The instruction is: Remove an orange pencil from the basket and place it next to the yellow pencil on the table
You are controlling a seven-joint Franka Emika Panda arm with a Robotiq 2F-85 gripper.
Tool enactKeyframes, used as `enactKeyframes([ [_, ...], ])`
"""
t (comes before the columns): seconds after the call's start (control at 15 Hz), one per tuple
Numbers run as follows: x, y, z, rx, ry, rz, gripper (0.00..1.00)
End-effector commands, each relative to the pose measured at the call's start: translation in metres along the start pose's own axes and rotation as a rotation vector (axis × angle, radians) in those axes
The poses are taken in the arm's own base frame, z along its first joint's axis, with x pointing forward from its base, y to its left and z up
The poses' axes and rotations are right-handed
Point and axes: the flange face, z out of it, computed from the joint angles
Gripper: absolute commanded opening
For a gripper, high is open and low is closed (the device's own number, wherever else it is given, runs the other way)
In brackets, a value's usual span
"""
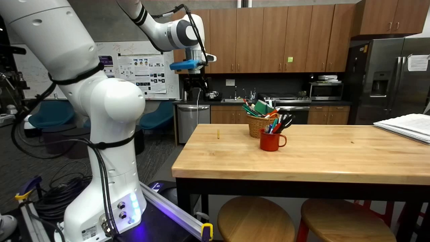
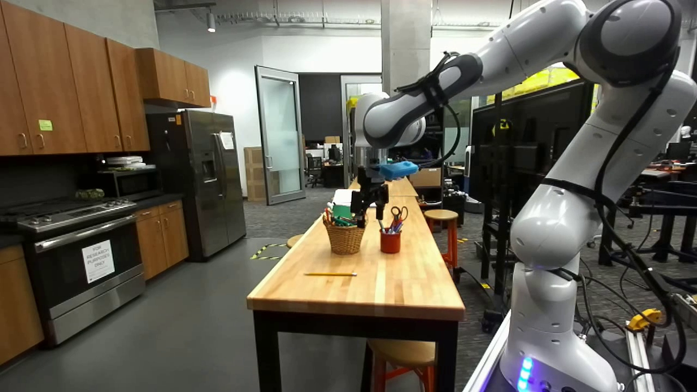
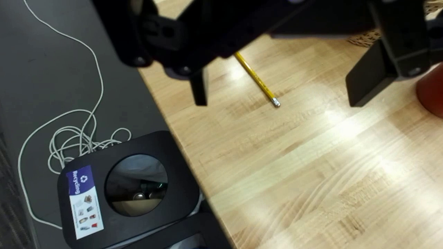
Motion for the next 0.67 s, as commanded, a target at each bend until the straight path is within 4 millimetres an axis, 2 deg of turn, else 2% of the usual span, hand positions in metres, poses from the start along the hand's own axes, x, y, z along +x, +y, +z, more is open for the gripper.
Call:
enactKeyframes([
  [0.0, 0.034, 0.000, 0.007, -0.027, 0.032, 0.056, 1.00],
  [0.6, 0.113, 0.017, 0.003, -0.133, 0.137, 0.108, 1.00],
])
